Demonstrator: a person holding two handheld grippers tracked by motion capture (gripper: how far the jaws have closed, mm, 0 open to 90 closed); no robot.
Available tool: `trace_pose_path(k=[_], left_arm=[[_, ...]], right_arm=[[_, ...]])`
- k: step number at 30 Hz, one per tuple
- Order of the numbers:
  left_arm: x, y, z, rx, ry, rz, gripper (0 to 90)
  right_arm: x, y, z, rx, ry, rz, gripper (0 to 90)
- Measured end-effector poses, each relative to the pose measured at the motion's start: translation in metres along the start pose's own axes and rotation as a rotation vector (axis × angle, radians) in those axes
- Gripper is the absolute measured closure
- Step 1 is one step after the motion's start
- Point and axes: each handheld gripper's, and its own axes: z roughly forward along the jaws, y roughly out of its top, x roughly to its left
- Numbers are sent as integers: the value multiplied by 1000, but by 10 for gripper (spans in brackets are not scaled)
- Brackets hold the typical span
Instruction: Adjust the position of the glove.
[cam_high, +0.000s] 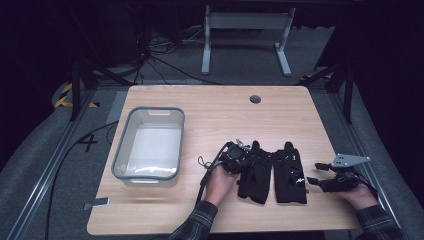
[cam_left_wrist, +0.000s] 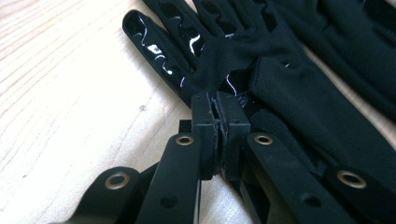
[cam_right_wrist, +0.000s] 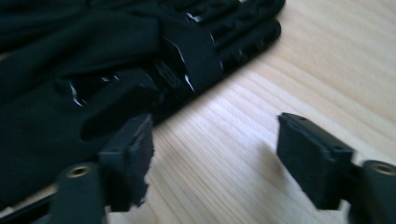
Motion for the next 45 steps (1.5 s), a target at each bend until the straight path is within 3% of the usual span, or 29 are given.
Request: trace_pose_path(k=[6,10,16,23,37,45], left_arm=[[4,0,-10,-40,-39,-36,874],[6,0,-12,-59,-58,-55,874],[8,0,-18,-80,-62,-66,874],[11,-1,-23,-92,-58,-87,874],[16,0,-30,-129,-51,-103,874],[11,3,-37,-173,-108,-107,874]], right_arm=[[5,15,1,-23,71,-14,776],[8,23,11,4,98,-36,882],[7,28,27,53,103,-54,899],[16,36,37,54,115,-93,900],[24,42,45,48,145,-122,900],[29,45,48,48,162,-133,900]])
